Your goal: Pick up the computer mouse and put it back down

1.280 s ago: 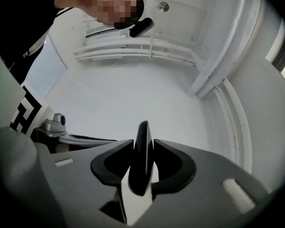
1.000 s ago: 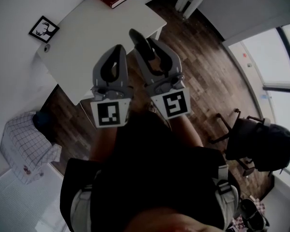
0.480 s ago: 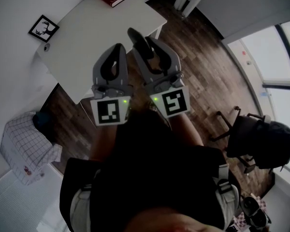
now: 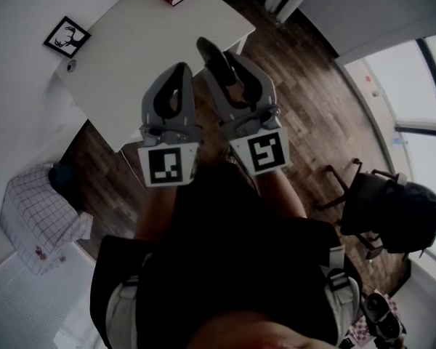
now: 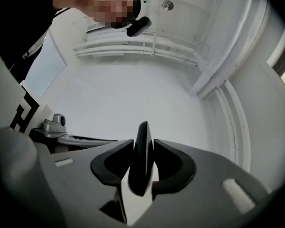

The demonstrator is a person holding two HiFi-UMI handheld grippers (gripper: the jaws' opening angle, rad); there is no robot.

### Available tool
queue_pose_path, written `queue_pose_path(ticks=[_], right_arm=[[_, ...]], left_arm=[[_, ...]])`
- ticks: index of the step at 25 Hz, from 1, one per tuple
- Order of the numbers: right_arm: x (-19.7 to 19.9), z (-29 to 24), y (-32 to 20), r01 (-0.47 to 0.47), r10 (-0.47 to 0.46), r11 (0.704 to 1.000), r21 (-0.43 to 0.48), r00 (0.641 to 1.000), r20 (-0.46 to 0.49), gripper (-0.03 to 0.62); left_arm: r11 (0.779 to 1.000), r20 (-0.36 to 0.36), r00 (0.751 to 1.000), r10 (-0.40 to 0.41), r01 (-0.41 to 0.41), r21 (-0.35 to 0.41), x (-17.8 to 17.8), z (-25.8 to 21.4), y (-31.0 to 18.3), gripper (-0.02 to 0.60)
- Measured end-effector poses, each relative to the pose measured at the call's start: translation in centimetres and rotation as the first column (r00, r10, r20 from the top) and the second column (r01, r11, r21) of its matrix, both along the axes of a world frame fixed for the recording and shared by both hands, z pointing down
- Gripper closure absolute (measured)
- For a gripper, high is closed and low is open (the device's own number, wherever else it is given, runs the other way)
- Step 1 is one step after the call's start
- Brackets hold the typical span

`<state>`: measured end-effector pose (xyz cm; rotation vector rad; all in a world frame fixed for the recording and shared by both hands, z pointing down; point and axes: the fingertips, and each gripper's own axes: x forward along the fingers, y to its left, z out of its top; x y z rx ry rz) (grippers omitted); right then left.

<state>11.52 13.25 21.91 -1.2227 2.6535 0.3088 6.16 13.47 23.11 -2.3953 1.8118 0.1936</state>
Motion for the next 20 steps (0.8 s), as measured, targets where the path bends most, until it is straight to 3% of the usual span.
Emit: queue_pose_path(ticks=[9,20], right_arm=[[-2.6,0.3,0.6,-0.006,0.006,1.000,-0.001,1.000,-0.015,0.448],[-8.3,0.3,0.2,-0.020,0.020,1.000,0.016,0.998,-0.054,0.448]], left_arm=[[1.000,-0.010,1.000,-0.001,0.001,-0.018,-2.8,0.9,0.7,0.583],[1.000,-0.047,0.999,-0.004,0.003,-0.016,-8.6,1.0,0.3,0.582]])
